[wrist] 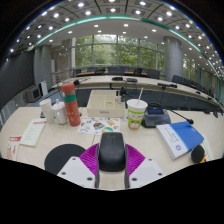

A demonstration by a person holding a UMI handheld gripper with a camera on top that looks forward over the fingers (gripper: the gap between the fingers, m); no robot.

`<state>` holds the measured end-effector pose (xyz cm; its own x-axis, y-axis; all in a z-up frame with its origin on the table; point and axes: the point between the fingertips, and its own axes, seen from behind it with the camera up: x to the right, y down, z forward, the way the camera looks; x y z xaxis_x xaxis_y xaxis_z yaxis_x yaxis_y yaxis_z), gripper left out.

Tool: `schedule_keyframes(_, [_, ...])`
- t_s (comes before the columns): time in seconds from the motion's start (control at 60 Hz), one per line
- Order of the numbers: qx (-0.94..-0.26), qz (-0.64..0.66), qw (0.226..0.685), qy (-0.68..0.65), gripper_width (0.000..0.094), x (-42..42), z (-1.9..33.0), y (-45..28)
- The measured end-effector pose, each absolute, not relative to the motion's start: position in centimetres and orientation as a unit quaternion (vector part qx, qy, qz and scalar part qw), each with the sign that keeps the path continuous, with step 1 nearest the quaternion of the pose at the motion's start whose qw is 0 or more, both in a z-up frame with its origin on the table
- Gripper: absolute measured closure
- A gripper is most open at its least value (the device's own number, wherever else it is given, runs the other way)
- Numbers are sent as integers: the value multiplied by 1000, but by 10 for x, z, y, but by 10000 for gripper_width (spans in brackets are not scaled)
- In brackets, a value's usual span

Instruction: Arrange mouse

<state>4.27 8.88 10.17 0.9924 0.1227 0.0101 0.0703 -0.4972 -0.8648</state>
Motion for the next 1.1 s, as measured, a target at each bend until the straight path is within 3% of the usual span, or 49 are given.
schedule_keyframes(0.117, [-866, 69, 490, -73, 608, -32, 105, 75])
schedule_keyframes(0.417, [-897, 71, 429, -71, 601, -111, 15, 69])
schedule_keyframes(0.533, [-905, 59, 415, -68, 540, -110, -9, 69])
schedule_keyframes(0.633, [-904, 59, 418, -72, 447, -113, -9, 69])
schedule_keyframes(0.683, [-904, 67, 416, -73, 340, -115, -6, 66])
schedule_keyframes(0.733, [-906, 76, 409, -76, 101, -118, -3, 60])
schedule_keyframes(0.75, [-907, 77, 408, -75, 65, -119, 0, 57])
schedule_keyframes(0.783, [-906, 76, 409, -73, 103, -115, 7, 53])
schedule_keyframes(1.1, [-891, 54, 446, -67, 82, -76, 128, -54])
